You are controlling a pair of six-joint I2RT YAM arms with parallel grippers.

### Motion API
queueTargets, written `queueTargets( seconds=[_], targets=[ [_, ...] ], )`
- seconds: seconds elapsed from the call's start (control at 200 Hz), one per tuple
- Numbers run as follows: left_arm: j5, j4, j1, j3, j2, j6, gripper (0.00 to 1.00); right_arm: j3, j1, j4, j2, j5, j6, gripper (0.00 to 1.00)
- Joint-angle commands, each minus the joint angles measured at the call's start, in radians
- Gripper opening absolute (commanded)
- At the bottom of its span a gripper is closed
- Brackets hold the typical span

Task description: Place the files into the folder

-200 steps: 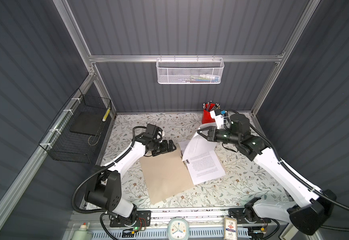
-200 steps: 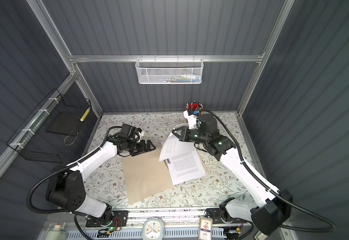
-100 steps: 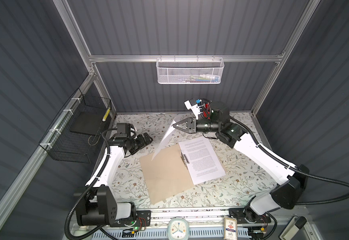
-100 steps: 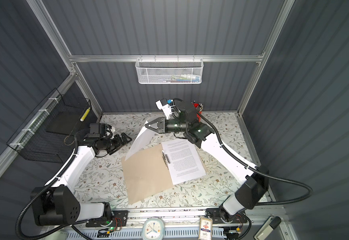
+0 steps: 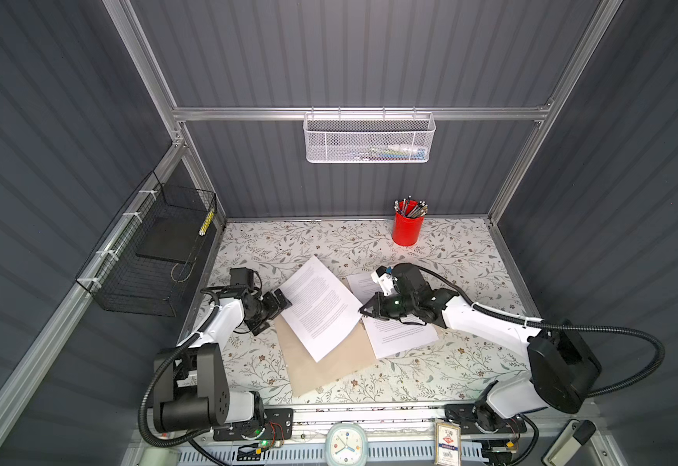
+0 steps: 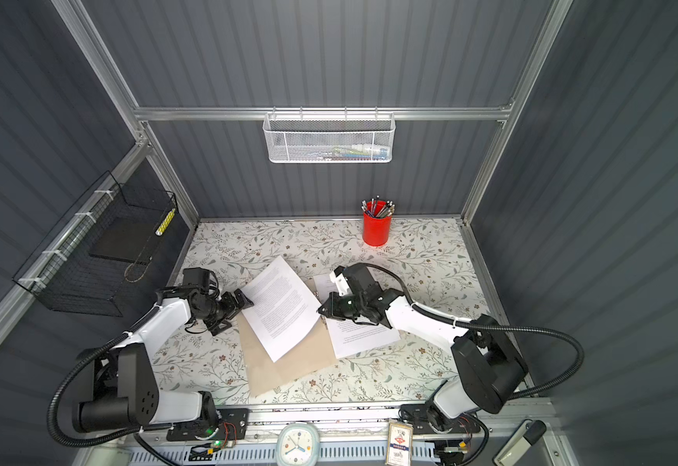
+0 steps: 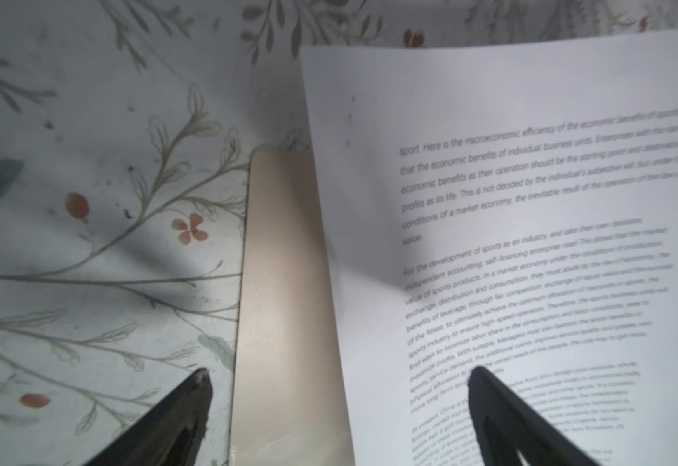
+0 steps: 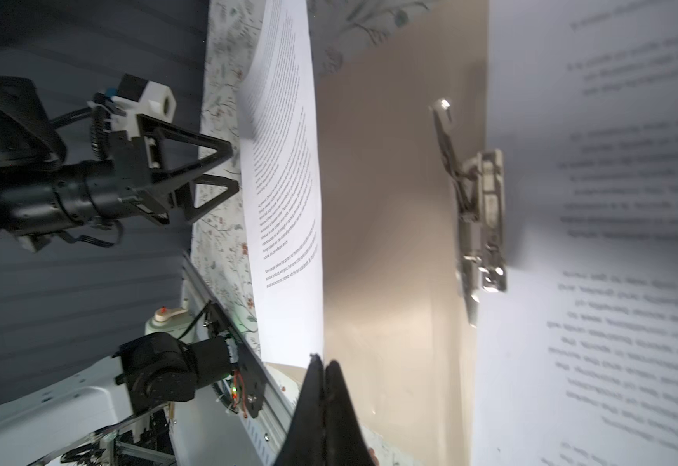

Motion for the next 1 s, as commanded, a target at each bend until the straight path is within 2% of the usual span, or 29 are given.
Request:
queueTargets(
  seconds=[0.0, 0.105, 0.32, 0.555, 0.615, 0.72, 0.775, 0.875, 0.996],
  targets=[
    [0.036, 0.058, -0.032, -0.031, 0.032, -0.016, 1.00, -0.066, 0.014, -0.008, -0.064, 0.193, 0.016, 0.00],
    [0.047, 0.107, -0.073, -0.056, 0.066, -0.033, 1.00, -0.122, 0.014, -0.024, -0.101, 0.269, 0.048, 0.00],
    [0.076, 0.228, -0.231, -0.027, 0.195, -0.077, 1.00, -0.208, 0.014, -0.012, -0.158, 0.317, 0.121, 0.00],
    [0.078, 0.256, -0.311, 0.077, 0.320, -0.085, 0.99, -0.298, 0.047, 0.005, -0.248, 0.352, 0.189, 0.00],
    [0.046, 0.239, -0.310, 0.098, 0.309, -0.080, 0.99, -0.319, 0.053, 0.019, -0.263, 0.358, 0.205, 0.00],
    [-0.178, 0.065, -0.330, 0.204, 0.228, 0.008, 1.00, -0.341, 0.060, 0.047, -0.264, 0.359, 0.222, 0.00],
    [-0.222, 0.020, -0.338, 0.235, 0.178, 0.043, 1.00, -0.346, 0.062, 0.067, -0.252, 0.348, 0.225, 0.00],
    [-0.192, -0.027, -0.408, 0.289, 0.163, 0.087, 1.00, -0.344, 0.073, 0.094, -0.219, 0.330, 0.230, 0.00],
    [-0.031, 0.056, -0.522, 0.277, 0.232, 0.054, 0.99, -0.345, 0.091, 0.127, -0.194, 0.307, 0.230, 0.01]
  ],
)
